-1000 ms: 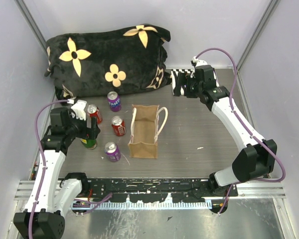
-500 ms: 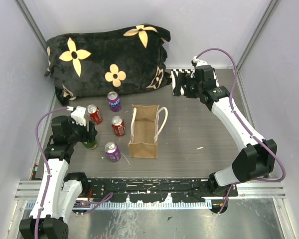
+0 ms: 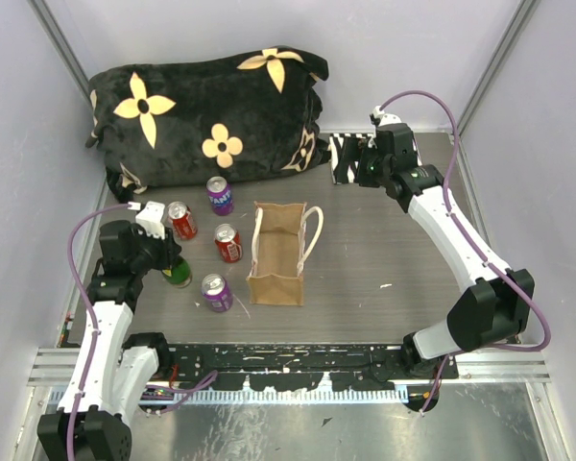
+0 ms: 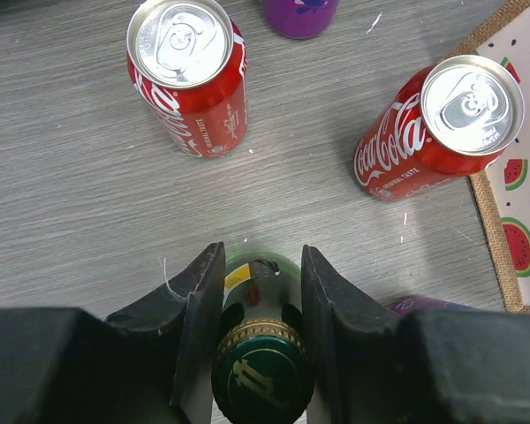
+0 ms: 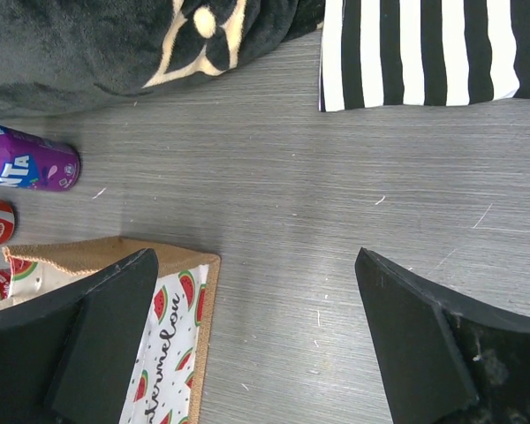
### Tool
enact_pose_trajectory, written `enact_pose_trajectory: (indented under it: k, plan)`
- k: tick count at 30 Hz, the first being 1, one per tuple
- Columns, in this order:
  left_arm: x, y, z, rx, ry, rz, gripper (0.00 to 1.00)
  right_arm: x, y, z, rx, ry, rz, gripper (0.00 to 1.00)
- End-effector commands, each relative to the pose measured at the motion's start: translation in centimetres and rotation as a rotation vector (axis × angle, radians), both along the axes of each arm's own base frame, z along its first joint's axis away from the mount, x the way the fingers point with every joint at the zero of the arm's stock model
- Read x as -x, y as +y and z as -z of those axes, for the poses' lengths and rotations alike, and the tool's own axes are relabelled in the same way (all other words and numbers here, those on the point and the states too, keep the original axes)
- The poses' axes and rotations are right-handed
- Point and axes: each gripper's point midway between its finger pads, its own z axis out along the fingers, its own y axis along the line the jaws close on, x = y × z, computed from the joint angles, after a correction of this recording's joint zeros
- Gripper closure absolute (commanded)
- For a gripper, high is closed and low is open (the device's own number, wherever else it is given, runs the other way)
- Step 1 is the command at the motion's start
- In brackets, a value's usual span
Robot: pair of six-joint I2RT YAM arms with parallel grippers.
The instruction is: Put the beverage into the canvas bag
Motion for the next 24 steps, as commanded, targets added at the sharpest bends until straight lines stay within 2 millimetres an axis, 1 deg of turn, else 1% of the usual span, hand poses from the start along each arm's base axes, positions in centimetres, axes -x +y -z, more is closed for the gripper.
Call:
enact_pose_trajectory:
  k: [1, 5, 11, 19, 24]
  plan:
    - [-0.1, -0.2, -0.2, 0.012, -0.011, 0.009, 1.0, -0.9, 0.6, -2.8, -0.037, -0.067, 0.001, 0.0]
    - [0.1, -0.6, -1.4, 0.036, -0.013, 0.015, 1.0, -1.1, 0.7, -2.9, -0.041, -0.066, -0.001, 0.0]
    - [-0.3, -1.3, -5.6, 0.083, -0.07, 0.025, 1.0, -1.0, 0.8, -2.5, -0.05, -0.061, -0.002, 0.0]
    - [-0.7, -1.9, -9.8, 0.111, -0.128, 0.043, 1.0, -0.8, 0.9, -2.2, -0.062, -0.06, -0.004, 0.0]
    - [-1.1, -2.7, -12.2, 0.158, -0.148, 0.053, 1.0, -0.7, 0.9, -2.1, -0.063, -0.057, -0.002, 0.0]
